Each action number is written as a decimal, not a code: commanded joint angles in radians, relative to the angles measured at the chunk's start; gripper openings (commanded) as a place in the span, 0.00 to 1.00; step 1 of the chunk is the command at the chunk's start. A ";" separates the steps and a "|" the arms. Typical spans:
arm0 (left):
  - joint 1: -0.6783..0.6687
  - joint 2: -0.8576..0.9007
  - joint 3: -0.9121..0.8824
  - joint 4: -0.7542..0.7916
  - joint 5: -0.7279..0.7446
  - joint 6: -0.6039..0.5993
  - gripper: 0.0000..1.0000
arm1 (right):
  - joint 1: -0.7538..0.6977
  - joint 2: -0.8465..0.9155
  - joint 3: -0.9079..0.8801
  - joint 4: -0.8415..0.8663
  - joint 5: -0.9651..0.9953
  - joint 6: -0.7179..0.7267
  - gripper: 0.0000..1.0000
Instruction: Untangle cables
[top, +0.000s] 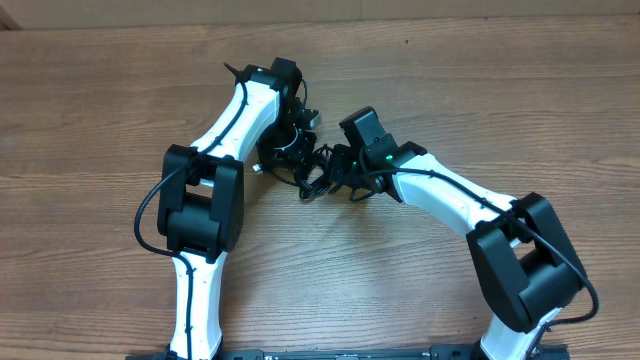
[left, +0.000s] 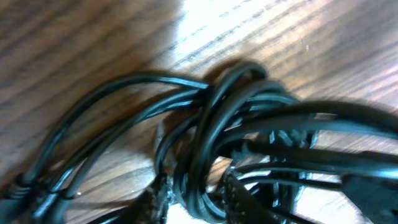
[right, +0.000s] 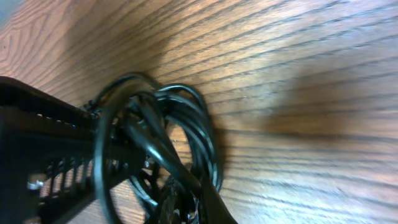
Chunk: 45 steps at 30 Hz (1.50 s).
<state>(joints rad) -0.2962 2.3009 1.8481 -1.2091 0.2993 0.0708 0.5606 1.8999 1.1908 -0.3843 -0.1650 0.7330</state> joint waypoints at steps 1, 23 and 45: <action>0.017 -0.006 0.006 0.014 0.072 -0.030 0.19 | 0.021 0.043 -0.001 0.025 0.012 0.000 0.04; 0.002 0.003 -0.216 0.169 0.049 -0.185 0.04 | -0.036 0.053 0.000 0.002 -0.189 -0.035 0.39; 0.054 0.003 -0.217 0.271 0.127 -0.345 0.04 | 0.044 0.053 0.000 -0.031 -0.149 0.090 0.31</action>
<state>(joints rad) -0.2466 2.2532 1.6588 -0.9371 0.4740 -0.2417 0.5812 1.9446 1.1908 -0.4290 -0.4534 0.7116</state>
